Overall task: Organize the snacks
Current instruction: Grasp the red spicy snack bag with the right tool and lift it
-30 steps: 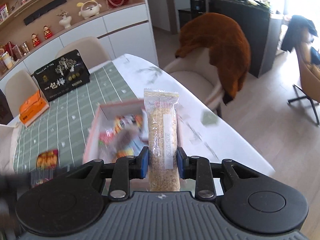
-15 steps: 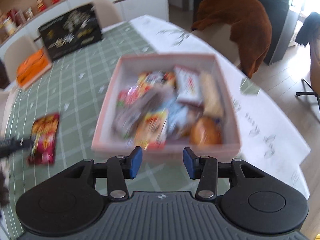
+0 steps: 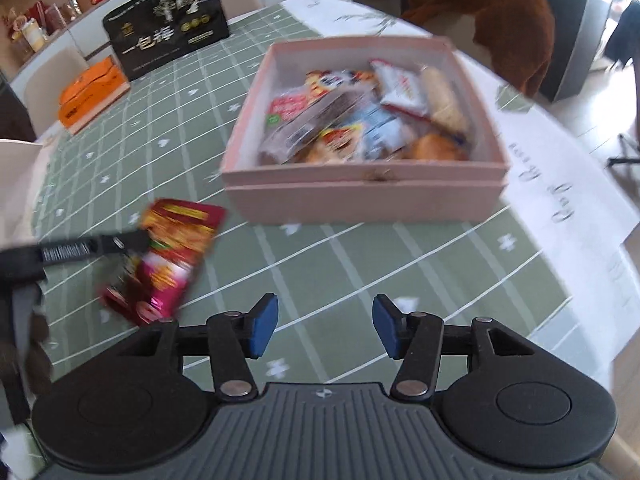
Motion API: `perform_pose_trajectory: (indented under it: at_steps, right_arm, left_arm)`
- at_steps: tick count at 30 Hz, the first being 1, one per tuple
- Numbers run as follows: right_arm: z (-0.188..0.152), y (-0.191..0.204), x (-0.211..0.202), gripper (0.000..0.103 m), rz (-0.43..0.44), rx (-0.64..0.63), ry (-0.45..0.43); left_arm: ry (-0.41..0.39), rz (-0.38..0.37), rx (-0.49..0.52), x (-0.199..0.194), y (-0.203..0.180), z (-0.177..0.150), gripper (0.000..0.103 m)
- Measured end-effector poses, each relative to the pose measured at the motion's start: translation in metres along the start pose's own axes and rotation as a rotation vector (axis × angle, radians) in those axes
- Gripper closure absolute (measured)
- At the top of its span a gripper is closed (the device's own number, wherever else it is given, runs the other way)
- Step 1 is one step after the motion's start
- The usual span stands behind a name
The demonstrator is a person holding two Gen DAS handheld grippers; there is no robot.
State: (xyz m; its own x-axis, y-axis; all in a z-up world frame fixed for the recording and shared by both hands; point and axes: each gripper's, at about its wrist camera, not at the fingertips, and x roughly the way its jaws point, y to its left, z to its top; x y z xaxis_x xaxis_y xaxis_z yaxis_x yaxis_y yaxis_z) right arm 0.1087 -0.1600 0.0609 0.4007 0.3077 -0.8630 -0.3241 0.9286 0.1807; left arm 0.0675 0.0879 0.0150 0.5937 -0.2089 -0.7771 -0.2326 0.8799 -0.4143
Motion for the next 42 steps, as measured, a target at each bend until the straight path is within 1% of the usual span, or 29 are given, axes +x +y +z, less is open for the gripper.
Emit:
perform_pose_trajectory:
  at_steps: [2,4,5,6,8,10,11,13,15,17,22,24,28,33,36,37,39,40,42]
  right_arm:
    - [-0.004,0.008,0.005,0.050,0.034,0.000,0.021]
    - [-0.009,0.016,0.011,0.050,0.084,0.012,0.054]
    - [-0.011,0.021,0.015,0.049,0.111,0.019,0.075]
    - [-0.013,0.025,0.018,0.049,0.125,0.020,0.089]
    - [-0.015,0.036,0.025,0.049,0.121,0.009,0.105]
    - [-0.014,0.046,0.032,0.042,0.101,0.002,0.105]
    - [-0.013,0.049,0.033,0.035,0.095,0.009,0.100]
    - [-0.010,0.053,0.038,0.028,0.089,0.034,0.104]
    - [-0.007,0.059,0.043,0.017,0.089,0.049,0.110]
    - [-0.006,0.067,0.048,0.010,0.076,0.040,0.109]
    - [-0.005,0.091,0.061,0.000,-0.028,-0.050,0.082]
    - [-0.005,0.098,0.065,0.000,-0.064,-0.064,0.060]
    - [-0.008,0.100,0.066,0.000,-0.093,-0.057,0.021]
    - [-0.006,0.101,0.067,0.000,-0.093,-0.085,0.036]
    - [-0.006,0.104,0.068,0.002,-0.072,-0.142,0.051]
    - [-0.007,0.103,0.067,0.004,-0.064,-0.166,0.052]
    - [-0.010,0.101,0.058,0.024,-0.032,-0.219,0.053]
    - [-0.012,0.099,0.053,0.029,-0.010,-0.233,0.065]
    - [-0.015,0.090,0.043,0.036,-0.003,-0.228,0.082]
  left_arm:
    - [0.022,-0.040,-0.054,-0.004,-0.003,-0.012,0.065]
    - [0.054,-0.088,-0.075,-0.004,-0.007,-0.021,0.065]
    - [0.060,-0.099,-0.083,-0.005,-0.007,-0.024,0.066]
    - [0.058,-0.095,-0.093,-0.008,-0.005,-0.026,0.067]
    - [0.031,-0.052,-0.110,-0.015,0.000,-0.027,0.067]
    - [0.015,-0.010,-0.126,-0.021,0.007,-0.028,0.067]
    - [0.015,0.000,-0.137,-0.024,0.011,-0.029,0.067]
    - [0.015,0.013,-0.141,-0.033,0.016,-0.032,0.067]
    - [0.008,0.024,-0.142,-0.038,0.019,-0.034,0.067]
    - [-0.007,0.030,-0.150,-0.043,0.024,-0.035,0.067]
    - [-0.022,0.034,-0.175,-0.049,0.033,-0.036,0.067]
    - [-0.024,0.030,-0.179,-0.051,0.036,-0.036,0.067]
    - [-0.024,0.021,-0.186,-0.052,0.037,-0.038,0.067]
    - [-0.029,0.009,-0.177,-0.053,0.034,-0.038,0.067]
    - [-0.028,-0.001,-0.163,-0.056,0.031,-0.039,0.067]
    - [-0.026,-0.006,-0.155,-0.057,0.029,-0.039,0.067]
    - [-0.020,-0.011,-0.138,-0.057,0.026,-0.041,0.067]
    - [-0.014,-0.014,-0.131,-0.057,0.024,-0.042,0.067]
    - [0.002,-0.031,-0.116,-0.055,0.017,-0.044,0.067]
